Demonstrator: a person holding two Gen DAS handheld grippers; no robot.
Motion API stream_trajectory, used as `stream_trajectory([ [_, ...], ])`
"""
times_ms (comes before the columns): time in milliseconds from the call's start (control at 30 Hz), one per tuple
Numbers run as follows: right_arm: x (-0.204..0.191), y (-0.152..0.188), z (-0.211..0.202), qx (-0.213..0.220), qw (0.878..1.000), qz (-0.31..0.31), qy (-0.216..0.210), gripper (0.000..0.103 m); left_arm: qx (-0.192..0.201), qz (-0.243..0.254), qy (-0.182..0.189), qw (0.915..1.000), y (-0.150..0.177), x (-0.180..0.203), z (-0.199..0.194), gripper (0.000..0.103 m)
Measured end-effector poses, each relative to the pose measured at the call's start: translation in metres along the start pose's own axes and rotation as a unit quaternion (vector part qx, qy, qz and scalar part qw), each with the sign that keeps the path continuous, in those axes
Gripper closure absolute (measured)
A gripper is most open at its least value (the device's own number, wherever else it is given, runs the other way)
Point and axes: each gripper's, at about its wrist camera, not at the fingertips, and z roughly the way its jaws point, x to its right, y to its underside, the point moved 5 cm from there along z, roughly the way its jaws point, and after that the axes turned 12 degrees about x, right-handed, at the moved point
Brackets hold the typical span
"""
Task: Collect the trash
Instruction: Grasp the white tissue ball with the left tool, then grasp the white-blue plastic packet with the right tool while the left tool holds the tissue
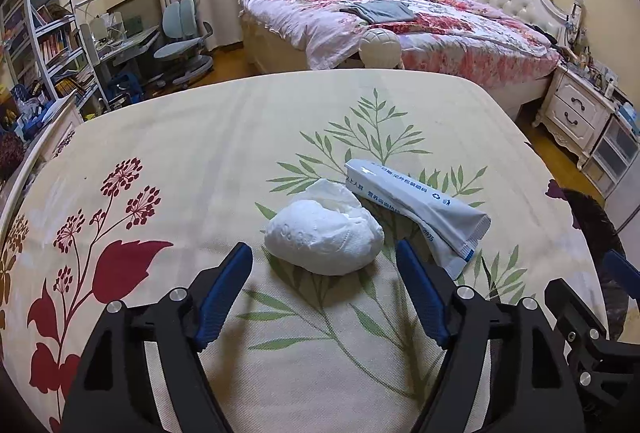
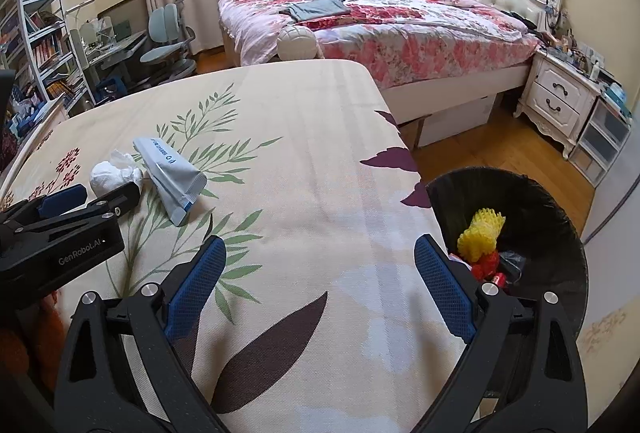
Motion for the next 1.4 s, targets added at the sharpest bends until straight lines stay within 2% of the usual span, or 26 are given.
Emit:
stream_trajectory([
  [233, 0.001, 0.0, 0.001, -0.002, 1.0, 0.0, -0.001, 0.01, -0.026, -0.005, 0.0, 0.9996, 0.0, 0.0, 0.014, 0.027],
  [300, 0.001, -0.001, 0.002, -0.002, 1.0, -0.001, -0.001, 0.01, -0.028, -0.006, 0.003, 0.9996, 0.001, -0.001, 0.014, 0.043],
  [500, 0.0, -0.002, 0.003, -0.002, 1.0, -0.004, -0.001, 0.01, -0.022, -0.006, 0.009, 0.9997, 0.004, -0.003, 0.008, 0.052],
  [1400, -0.035, -0.006, 0.011, -0.007, 0.999, -0.03, -0.013, 0.01, -0.004, -0.017, -0.013, 0.9998, 0.004, -0.036, -0.008, 0.053],
])
